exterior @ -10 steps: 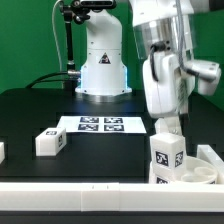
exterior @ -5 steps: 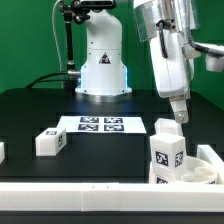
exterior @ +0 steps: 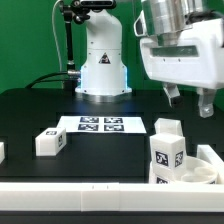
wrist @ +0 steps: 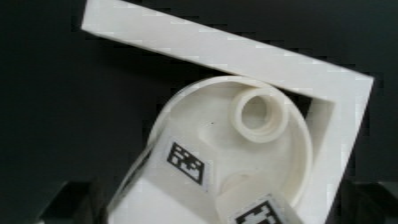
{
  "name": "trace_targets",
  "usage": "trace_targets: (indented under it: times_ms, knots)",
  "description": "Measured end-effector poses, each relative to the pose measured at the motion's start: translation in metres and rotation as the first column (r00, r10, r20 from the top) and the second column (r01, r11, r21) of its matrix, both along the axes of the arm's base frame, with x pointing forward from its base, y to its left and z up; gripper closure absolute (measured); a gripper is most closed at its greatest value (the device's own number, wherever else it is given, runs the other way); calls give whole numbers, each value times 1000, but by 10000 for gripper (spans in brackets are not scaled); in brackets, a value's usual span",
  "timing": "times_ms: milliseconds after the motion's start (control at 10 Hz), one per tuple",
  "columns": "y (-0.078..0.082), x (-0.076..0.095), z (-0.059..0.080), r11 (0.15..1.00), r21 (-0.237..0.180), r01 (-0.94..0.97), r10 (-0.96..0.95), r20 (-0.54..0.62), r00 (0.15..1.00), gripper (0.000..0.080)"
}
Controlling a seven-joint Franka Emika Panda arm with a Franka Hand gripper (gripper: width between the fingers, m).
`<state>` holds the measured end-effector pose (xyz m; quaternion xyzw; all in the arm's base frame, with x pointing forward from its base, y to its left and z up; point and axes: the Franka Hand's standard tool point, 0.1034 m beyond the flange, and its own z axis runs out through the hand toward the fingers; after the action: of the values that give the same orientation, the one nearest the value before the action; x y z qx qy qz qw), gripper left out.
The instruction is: Assemble stool
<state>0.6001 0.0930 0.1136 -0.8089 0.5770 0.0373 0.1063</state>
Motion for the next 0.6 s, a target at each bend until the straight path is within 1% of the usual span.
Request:
trace_targets:
  times_ms: [200,400,500,600]
  knots:
    - [-1,0,-1,993,-10,-121,122,27,992,151]
    - [-1,0,-1,964,-26,-264,265,57,963,151]
    - [-1,-1,-1,938,-37,-344,346,64,936,151]
    - [-1,-4,-1,868,-62,-492,495,60,867,151]
